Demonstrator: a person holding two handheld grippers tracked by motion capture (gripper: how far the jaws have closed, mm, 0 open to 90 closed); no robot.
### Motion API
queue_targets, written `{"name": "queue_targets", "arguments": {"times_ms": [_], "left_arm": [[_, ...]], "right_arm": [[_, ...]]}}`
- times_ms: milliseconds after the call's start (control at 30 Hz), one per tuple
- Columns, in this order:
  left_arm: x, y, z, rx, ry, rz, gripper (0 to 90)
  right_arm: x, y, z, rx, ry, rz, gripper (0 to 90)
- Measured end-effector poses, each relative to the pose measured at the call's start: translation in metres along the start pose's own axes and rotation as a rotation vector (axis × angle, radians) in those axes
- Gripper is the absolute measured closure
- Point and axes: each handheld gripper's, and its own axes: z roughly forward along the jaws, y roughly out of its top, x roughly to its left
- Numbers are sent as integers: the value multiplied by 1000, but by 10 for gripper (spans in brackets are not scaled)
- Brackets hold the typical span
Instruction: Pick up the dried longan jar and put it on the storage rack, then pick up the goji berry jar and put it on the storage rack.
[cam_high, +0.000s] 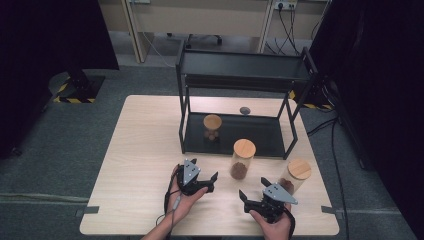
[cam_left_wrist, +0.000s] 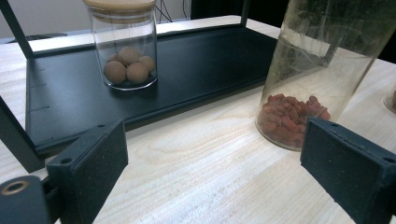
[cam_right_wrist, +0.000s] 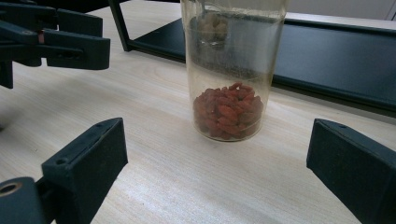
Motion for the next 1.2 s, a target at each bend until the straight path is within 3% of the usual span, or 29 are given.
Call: {"name": "queue_targets", "arguments": {"times_ms": [467,967,1200], "left_arm": [[1,-5,-4,-4,-3,-18,71],[-1,-5,-4,-6,-9,0,71],[-1,-5,-4,-10,-11,8,72]], "right_arm": [[0,0,0,-1,-2,3,53],[0,0,0,5,-7,3,52],[2,5,-2,-25,-2,-6,35]]}}
